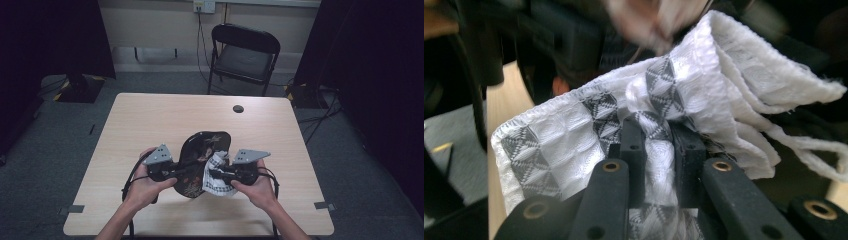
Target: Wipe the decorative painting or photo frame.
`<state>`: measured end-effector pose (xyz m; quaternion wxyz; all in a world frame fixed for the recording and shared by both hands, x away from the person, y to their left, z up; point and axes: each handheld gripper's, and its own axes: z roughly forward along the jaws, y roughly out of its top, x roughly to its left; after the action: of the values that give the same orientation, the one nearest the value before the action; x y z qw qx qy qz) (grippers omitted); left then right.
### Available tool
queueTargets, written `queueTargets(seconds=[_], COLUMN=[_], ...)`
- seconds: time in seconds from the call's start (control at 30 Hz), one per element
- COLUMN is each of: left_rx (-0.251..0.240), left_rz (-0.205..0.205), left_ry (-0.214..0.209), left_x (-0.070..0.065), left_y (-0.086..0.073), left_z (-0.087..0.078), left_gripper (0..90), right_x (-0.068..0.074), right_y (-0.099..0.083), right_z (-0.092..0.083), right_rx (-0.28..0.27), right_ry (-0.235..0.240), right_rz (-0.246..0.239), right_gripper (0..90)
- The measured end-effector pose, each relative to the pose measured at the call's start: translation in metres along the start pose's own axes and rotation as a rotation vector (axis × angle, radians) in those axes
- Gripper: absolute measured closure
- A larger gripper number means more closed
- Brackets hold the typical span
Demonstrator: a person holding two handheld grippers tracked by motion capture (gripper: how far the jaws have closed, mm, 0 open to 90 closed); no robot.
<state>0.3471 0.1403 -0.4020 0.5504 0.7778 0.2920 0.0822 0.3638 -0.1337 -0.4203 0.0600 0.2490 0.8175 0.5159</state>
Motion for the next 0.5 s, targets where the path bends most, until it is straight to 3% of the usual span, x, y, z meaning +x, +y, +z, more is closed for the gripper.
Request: queueTargets(seconds=[0.3, 0.5], left_rx=[-0.006, -0.004], left_rz=[-0.001, -0.001], left_ry=[0.004, 0.005], left_x=[0.001, 0.001], left_y=[0.0, 0.0], left_z=[0.0, 0.0], left_gripper=[80.3, 80.3], right_x=[0.003, 0.005], right_y=[-0.026, -0.022], right_z=[0.026, 0.024], right_rx=[0.131, 0.129], right_ry=[0.077, 0.063], right_rz=[0.039, 0.024], right_gripper=[79.5, 79.5])
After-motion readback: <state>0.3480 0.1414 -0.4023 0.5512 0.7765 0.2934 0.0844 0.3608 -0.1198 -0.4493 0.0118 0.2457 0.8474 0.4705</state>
